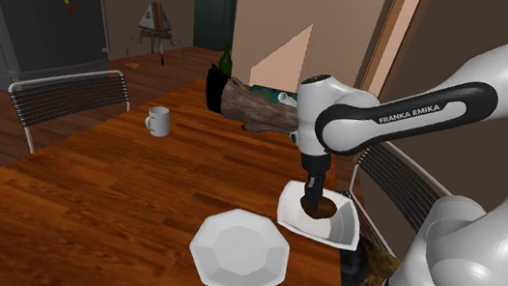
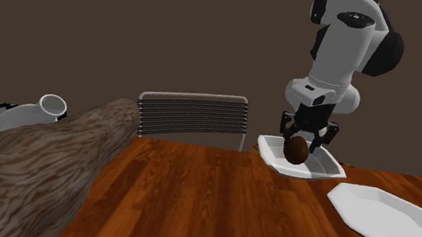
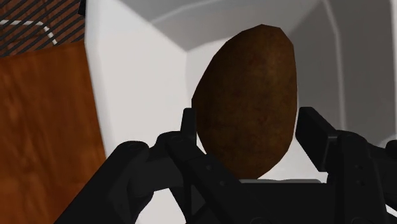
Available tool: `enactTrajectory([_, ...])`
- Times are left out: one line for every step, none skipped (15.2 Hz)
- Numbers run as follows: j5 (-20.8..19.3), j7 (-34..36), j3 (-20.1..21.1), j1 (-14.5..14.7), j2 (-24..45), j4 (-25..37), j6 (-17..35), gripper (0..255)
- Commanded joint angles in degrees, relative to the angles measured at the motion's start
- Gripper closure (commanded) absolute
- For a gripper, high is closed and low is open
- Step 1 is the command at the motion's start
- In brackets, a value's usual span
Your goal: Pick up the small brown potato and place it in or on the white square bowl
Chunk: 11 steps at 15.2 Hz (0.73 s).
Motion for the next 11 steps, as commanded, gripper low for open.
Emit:
enactTrajectory([0.01,0.10,0.03,0.03,0.10,-0.34,0.45,255])
enactTrajectory([0.01,0.10,0.03,0.03,0.10,-0.33,0.46,255])
enactTrajectory([0.01,0.10,0.03,0.03,0.10,-0.33,0.46,255])
enactTrajectory([0.01,0.10,0.03,0.03,0.10,-0.33,0.46,255])
enactTrajectory([0.01,0.10,0.03,0.03,0.10,-0.33,0.46,255])
enactTrajectory([0.01,0.10,0.03,0.03,0.10,-0.33,0.46,255])
enactTrajectory([0.01,0.10,0.03,0.03,0.10,-0.33,0.45,0])
enactTrajectory([0.01,0.10,0.03,0.03,0.10,-0.33,0.45,0])
enactTrajectory([0.01,0.10,0.03,0.03,0.10,-0.33,0.45,0])
enactTrajectory([0.01,0.10,0.03,0.03,0.10,-0.33,0.45,0])
enactTrajectory([0.01,0.10,0.03,0.03,0.10,-0.33,0.45,0])
